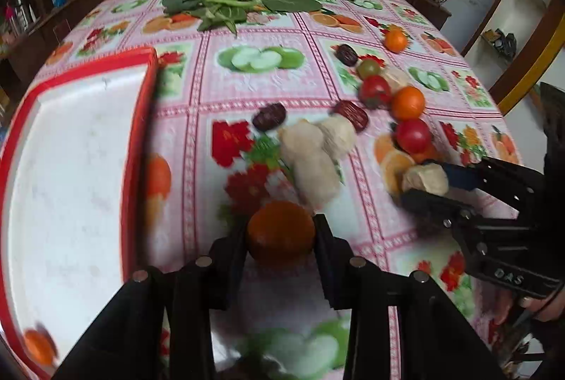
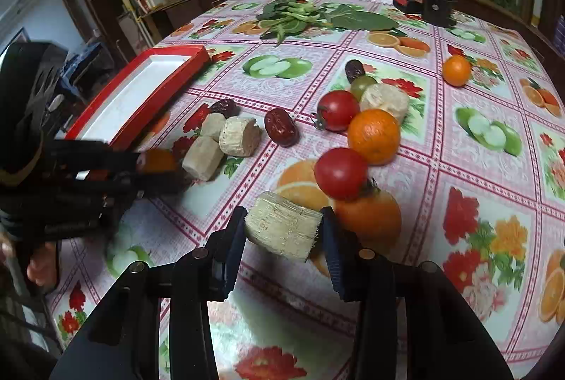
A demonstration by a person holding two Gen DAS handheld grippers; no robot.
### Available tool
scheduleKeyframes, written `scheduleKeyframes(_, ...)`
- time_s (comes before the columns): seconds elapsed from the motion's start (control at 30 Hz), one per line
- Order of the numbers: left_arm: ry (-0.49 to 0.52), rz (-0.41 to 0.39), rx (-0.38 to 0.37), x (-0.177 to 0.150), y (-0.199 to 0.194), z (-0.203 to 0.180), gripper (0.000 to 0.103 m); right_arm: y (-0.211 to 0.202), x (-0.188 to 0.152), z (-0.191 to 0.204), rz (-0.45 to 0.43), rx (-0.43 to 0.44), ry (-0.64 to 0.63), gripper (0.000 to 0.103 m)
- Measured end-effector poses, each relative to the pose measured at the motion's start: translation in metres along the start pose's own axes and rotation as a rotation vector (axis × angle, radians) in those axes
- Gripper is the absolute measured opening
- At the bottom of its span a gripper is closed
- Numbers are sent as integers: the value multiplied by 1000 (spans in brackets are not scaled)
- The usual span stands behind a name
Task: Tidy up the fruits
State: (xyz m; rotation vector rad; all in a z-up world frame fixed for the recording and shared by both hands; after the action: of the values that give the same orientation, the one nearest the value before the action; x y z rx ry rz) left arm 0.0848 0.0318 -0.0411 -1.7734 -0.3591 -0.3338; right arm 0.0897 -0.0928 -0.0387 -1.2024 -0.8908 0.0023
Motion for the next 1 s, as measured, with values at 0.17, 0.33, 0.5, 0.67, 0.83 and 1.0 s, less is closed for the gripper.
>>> scheduleKeyframes(0.17, -27, 12, -45, -20, -9, -6, 39, -10, -7, 3, -3, -24, 10, 41)
scheduleKeyframes(0.33, -26, 9, -40, -37, -16, -11, 39, -19, -18, 9, -2, -36, 29, 41)
scheduleKeyframes(0.5, -27, 8, -55, -50, -20, -16, 39, -24, -28, 16, 7, -52, 40, 41)
scheduleKeyframes(0.67, -41, 24, -84, -57, -24, -17, 39, -29, -35, 23, 7, -61, 56, 41)
scheduleKeyframes(0.83, -41, 21, -88, -61, -28, -17, 39, -33, -35, 32, 4, -70, 58, 41)
scheduleKeyframes(1.0, -29, 2, -94, -60, -36, -17, 39, -32, -35, 38, 11, -73, 67, 41)
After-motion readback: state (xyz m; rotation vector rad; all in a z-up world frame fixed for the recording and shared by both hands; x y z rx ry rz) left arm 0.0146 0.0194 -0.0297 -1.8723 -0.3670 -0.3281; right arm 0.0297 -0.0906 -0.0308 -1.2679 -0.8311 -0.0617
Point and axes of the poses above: each gripper's, at about its wrist camera, not at the fingertips, and y roughly the way its jaws point, z to its left, x to its top, the point moved 7 cm from there along y, roughly the way its jaws point, and after that the axes turned 11 degrees about -y, right-handed, at the moved point
